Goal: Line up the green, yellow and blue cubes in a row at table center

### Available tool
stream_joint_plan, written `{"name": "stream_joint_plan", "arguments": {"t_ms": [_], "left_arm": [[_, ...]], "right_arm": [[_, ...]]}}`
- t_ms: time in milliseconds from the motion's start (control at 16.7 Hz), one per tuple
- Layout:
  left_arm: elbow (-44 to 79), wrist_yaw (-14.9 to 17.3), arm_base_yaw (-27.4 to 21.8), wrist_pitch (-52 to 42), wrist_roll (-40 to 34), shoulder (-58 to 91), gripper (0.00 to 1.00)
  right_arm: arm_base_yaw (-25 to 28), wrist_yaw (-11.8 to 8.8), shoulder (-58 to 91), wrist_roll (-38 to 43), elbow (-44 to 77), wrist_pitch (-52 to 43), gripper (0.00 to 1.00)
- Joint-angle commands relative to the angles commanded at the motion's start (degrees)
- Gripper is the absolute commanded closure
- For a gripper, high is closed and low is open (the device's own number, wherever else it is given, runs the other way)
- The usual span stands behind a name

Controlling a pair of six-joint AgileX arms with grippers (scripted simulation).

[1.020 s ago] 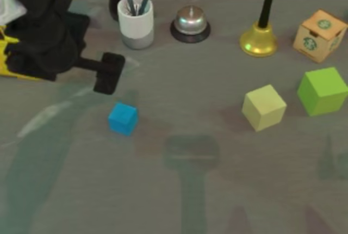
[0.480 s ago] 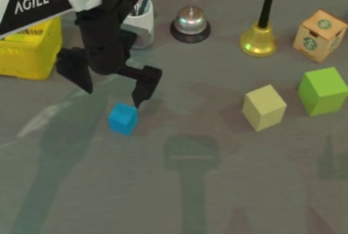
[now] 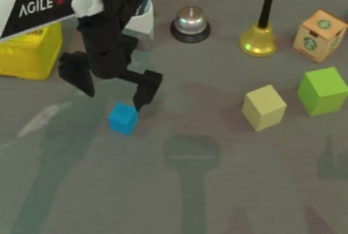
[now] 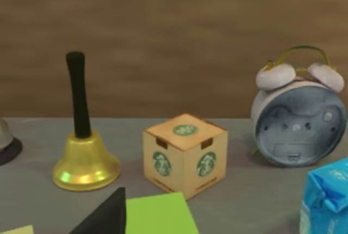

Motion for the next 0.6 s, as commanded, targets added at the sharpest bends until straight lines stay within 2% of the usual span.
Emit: {"name": "stream_joint_plan", "arguments": {"t_ms": [360,600], "left_arm": [[-7.7,0.0,-0.1,13.3,0.0,5.1,0.00],[-8.7,0.1,-0.1,14.7,0.0,5.9,0.00]], "right_arm": [[0.0,0.0,0.0,0.0,0.0,0.0,0.00],[0.0,0.0,0.0,0.0,0.0,0.0,0.00]]}}
